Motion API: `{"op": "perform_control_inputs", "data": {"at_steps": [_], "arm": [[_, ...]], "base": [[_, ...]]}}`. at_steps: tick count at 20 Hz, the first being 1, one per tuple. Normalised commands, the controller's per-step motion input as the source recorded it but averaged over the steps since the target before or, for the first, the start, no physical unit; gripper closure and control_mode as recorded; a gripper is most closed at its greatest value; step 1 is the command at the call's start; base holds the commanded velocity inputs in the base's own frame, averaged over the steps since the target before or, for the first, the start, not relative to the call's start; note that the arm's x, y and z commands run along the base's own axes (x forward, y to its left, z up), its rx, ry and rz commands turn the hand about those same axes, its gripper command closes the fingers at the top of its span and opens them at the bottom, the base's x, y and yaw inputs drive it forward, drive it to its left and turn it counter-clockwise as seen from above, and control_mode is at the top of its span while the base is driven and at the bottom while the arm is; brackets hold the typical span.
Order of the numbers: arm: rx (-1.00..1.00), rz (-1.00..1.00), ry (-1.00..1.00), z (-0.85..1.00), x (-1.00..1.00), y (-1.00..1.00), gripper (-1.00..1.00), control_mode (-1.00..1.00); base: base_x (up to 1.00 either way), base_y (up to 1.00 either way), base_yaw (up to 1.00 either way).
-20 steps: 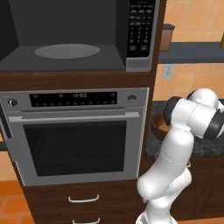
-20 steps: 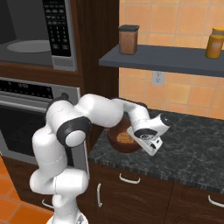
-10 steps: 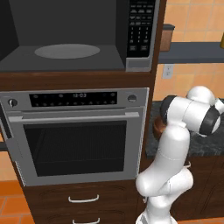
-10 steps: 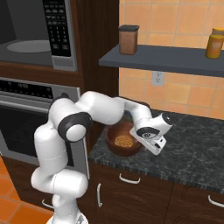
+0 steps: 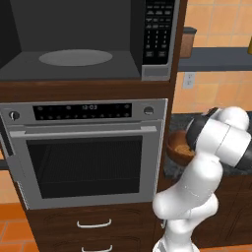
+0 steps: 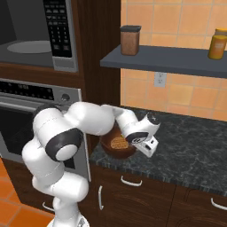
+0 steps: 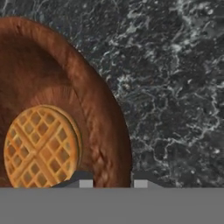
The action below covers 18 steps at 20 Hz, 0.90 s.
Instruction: Open the microwave, place the bowl with waffle inside the microwave, then close the microwave door and turn it on.
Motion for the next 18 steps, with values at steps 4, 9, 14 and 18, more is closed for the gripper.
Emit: {"op": "perform_control_inputs", "data": {"at_steps": [4,9,14,18], "arm": [[0.09,-0.14,-0.15,0.42,-0.78,-0.6,1.0,-1.0],[0.18,-0.25,-0.28,0.74,-0.97,-0.47,1.0,-1.0],[0.14,-0.46,-0.27,0.59,-0.99,-0.01,1.0,-1.0],[0.14,-0.29,-0.24,0.84,-0.79,0.0,1.0,-1.0]], "base": [[0.0,0.0,0.0],[0.0,0.0,0.0],[0.0,0.0,0.0],[0.0,0.0,0.0]]}}
